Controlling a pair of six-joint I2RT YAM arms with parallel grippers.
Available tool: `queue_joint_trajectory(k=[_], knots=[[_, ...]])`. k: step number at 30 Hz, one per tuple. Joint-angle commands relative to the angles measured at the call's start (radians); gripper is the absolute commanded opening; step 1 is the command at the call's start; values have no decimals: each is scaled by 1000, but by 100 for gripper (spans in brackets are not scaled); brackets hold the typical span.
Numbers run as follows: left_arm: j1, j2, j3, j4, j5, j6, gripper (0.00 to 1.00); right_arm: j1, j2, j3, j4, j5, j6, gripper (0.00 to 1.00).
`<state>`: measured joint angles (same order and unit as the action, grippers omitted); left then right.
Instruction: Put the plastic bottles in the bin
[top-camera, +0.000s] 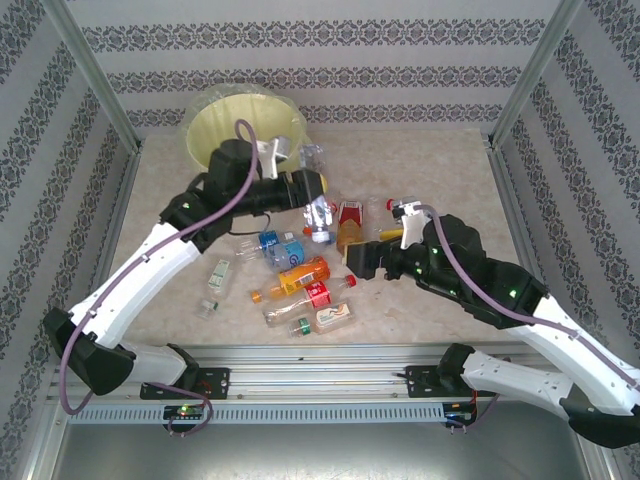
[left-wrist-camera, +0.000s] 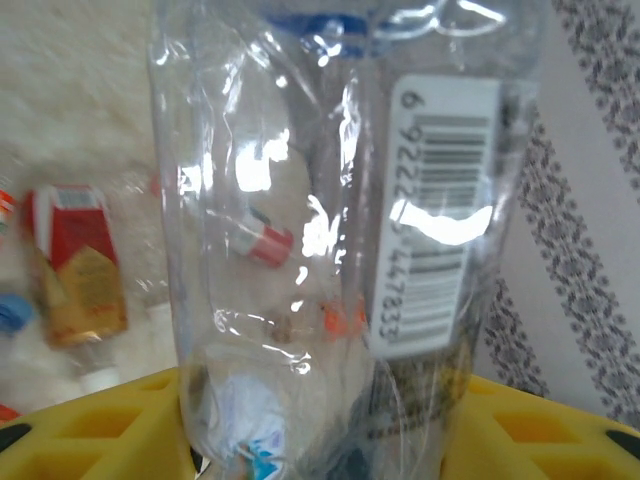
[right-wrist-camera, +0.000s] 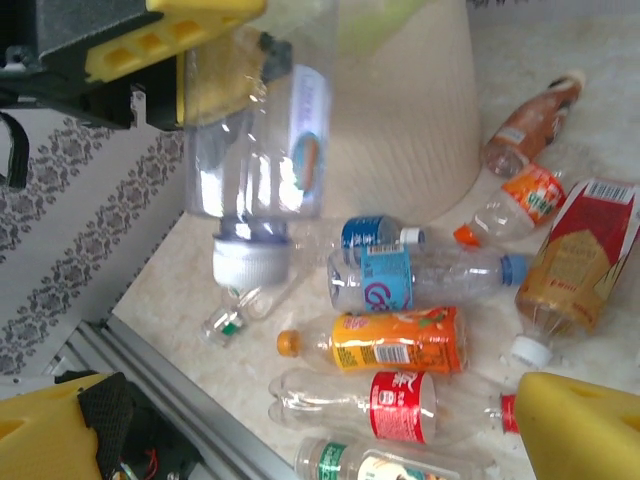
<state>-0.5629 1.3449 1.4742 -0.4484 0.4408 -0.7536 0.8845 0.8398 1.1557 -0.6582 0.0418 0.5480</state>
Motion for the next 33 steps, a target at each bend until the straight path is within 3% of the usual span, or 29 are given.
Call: queue_joint_trajectory(k=[1, 12, 19, 33], knots=[[73, 21, 99, -155, 19, 94, 58, -12, -29, 41, -3, 52, -41, 98], [319, 145, 374, -248, 79, 165, 58, -13, -59, 91, -4, 78, -85, 98], [425, 222, 451, -217, 15, 195, 56, -12, -66, 81, -9, 69, -76, 98], [476, 370, 498, -253, -128, 309, 55, -13, -91, 29, -26, 68, -48, 98]])
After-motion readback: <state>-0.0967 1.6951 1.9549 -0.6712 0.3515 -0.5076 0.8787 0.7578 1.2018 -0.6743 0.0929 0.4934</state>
